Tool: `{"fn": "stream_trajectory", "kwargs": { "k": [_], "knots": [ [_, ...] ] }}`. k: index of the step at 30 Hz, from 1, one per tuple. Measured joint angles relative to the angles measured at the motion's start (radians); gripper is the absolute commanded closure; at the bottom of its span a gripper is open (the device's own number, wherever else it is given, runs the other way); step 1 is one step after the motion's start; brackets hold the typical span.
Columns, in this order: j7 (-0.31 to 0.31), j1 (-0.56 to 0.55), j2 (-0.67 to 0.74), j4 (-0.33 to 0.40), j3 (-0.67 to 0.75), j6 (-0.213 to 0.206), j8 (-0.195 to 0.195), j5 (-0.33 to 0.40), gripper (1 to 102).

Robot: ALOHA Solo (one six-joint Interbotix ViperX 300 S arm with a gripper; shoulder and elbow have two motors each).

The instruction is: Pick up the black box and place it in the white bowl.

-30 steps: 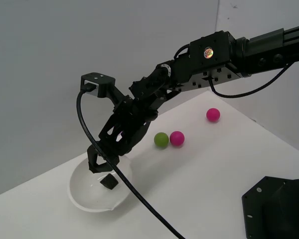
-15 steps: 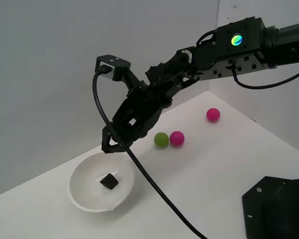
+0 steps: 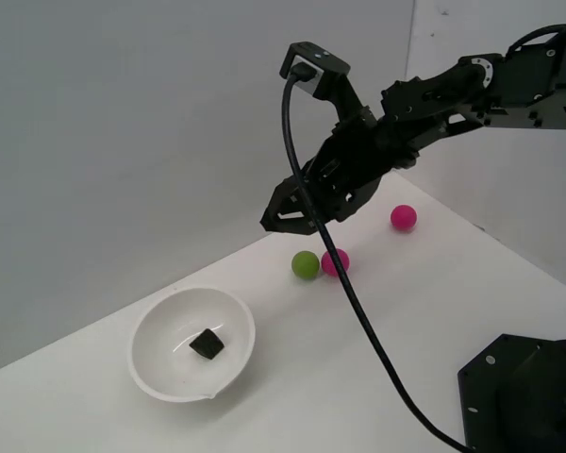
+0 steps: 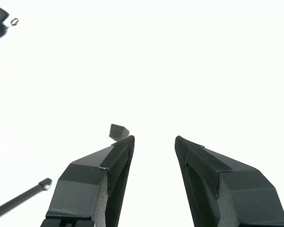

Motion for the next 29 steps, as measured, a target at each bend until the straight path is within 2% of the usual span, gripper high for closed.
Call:
{"fn": "stream_trajectory", "kwargs": {
  "k": [4,6,15,25,29],
  "knots": [
    [-0.012,0.051,0.06,0.037,0.06,0.002,0.048,0.037,53],
    [-0.015,0.087,0.081,0.046,0.08,0.002,0.057,0.046,53],
    [-0.018,0.209,0.166,0.101,0.169,0.003,0.057,0.1,53],
    [-0.018,0.341,0.345,0.166,0.348,0.002,0.057,0.164,53],
    [-0.017,0.391,0.416,0.193,0.422,0.023,0.057,0.192,53]
  ]
}}
